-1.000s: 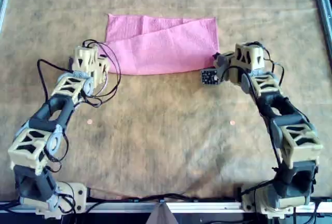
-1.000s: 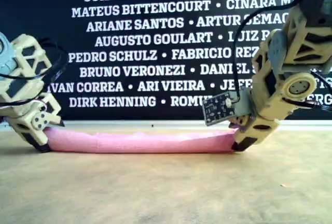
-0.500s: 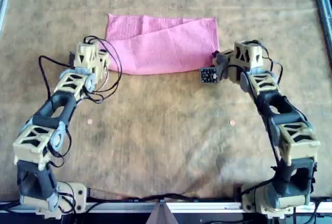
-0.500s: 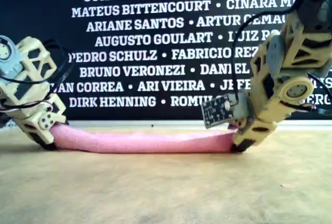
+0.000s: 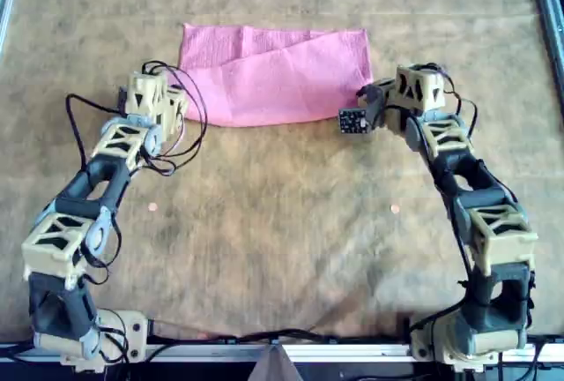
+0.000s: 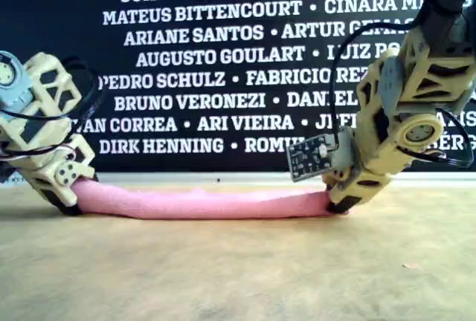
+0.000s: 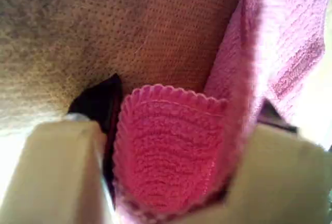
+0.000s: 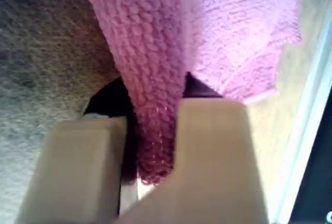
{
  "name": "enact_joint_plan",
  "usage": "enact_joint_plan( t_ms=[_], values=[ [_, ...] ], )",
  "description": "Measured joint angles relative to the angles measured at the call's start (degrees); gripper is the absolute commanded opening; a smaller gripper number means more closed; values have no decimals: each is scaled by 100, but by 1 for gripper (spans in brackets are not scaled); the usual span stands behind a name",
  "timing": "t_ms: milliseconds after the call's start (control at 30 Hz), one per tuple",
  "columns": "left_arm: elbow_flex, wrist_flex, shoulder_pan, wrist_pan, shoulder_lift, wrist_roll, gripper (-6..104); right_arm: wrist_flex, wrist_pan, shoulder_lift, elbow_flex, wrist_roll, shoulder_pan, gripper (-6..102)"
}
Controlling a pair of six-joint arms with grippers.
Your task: Fold a cloth
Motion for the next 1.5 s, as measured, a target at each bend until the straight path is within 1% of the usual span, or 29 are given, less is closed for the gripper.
enact_joint_plan(
  t_ms=[67, 133, 200, 233, 267, 400, 600, 733, 1033, 1133, 1333, 1433, 1500],
  values=[
    [0, 0, 0, 0, 0, -18, 38, 0, 0, 0, 0, 0, 0, 2],
    [-26, 0, 0, 0, -9, -18, 18, 0, 0, 0, 0, 0, 0, -3],
    [-35, -9, 0, 0, -9, -18, 1, 0, 0, 0, 0, 0, 0, -2],
    [-62, -9, 0, 0, -9, -18, -5, 0, 0, 0, 0, 0, 9, -2],
    [-114, -9, 0, 0, -18, -18, -5, 0, 0, 0, 0, 0, 9, -2],
    [-141, -9, 0, 0, -26, -18, 3, 0, 0, 0, 0, 0, 9, -2],
    [-88, 0, 0, 0, 70, -18, 3, 9, 0, 0, 0, 0, 9, -2],
    [396, 9, 0, 0, 519, -18, 3, 9, 0, 97, 185, 0, 35, -1],
    [1986, 9, 0, 26, 2285, -18, 3, 9, -18, 2312, 2522, 0, 97, -1],
    [2452, 9, 0, 44, 2733, -18, 3, 9, -70, 2936, 3182, 0, 97, -1],
    [3173, 9, 0, 53, 3296, -18, 3, 9, -35, 3894, 4157, -9, 105, -1],
    [3463, 9, -62, 53, 3437, -18, 3, 9, -44, 4351, 4482, -26, 105, -1],
    [3683, 9, -193, 53, 3524, -18, 3, 9, -44, 4570, 4667, -53, 105, -1]
  ],
)
